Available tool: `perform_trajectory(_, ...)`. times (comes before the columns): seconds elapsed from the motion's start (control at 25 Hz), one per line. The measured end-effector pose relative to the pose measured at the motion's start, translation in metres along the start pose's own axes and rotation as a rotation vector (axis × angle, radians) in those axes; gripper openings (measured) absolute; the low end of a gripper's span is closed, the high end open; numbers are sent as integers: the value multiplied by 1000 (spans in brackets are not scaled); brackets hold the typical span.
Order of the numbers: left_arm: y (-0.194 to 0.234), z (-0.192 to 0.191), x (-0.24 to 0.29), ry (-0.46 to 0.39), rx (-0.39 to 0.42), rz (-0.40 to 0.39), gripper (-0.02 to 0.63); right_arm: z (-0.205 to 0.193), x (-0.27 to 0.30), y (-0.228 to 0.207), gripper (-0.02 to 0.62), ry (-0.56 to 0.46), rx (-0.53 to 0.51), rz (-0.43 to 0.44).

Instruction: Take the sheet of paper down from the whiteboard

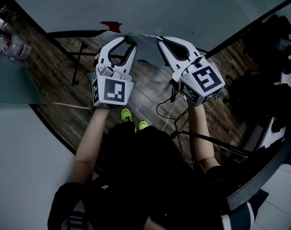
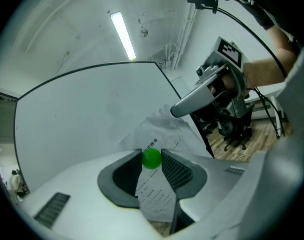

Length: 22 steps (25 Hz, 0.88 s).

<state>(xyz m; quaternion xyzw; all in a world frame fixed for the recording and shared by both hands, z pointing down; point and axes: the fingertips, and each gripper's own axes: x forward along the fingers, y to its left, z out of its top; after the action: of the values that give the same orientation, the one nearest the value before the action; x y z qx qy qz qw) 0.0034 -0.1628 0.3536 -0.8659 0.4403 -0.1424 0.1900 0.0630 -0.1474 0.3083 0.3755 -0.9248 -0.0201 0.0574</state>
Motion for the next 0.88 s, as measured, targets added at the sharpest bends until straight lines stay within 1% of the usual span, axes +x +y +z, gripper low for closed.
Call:
perform_trajectory(0.2, -17, 13, -8, 7, 11, 19, 133, 2, -22, 5, -3, -16, 4, 24)
perform_trajectory(0.72, -75, 31, -30, 35, 13, 67, 133, -14, -78, 22, -3, -32, 19, 104)
perform_trajectory(0.88, -87, 37, -36, 32, 12, 78, 133, -15, -91, 24, -5, -52, 24, 108)
